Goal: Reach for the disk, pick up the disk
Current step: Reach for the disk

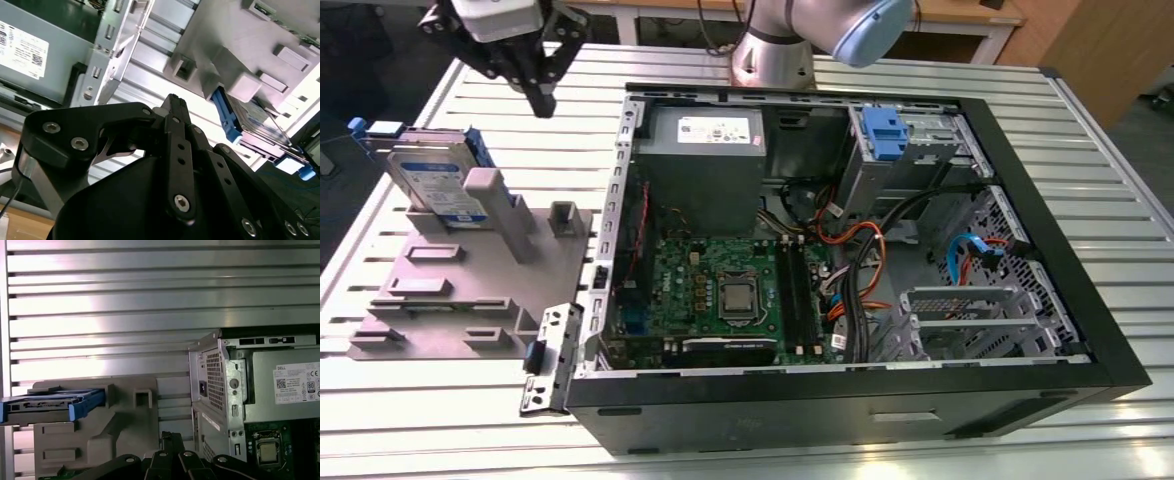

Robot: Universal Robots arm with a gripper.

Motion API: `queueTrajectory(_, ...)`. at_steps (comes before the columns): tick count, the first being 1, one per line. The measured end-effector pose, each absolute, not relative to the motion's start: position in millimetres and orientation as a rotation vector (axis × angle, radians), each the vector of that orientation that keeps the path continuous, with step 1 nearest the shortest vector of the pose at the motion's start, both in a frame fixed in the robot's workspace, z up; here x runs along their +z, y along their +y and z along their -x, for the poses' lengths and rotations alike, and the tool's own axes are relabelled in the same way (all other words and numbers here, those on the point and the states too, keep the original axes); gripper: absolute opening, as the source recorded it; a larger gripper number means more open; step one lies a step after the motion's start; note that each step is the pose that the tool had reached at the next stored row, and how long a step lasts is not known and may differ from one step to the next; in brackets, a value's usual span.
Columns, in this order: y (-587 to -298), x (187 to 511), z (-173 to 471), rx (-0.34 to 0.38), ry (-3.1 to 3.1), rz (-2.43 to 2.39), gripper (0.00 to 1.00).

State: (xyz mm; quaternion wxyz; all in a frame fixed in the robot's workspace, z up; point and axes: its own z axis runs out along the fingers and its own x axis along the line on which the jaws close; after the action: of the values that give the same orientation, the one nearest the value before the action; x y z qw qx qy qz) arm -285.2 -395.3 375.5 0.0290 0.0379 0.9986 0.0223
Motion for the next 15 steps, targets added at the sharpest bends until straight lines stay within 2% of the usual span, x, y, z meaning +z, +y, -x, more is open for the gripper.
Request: queueTrajectory(15, -395.3, 374.2, 298.3, 0.069, 3.080, -0.117, 0.11)
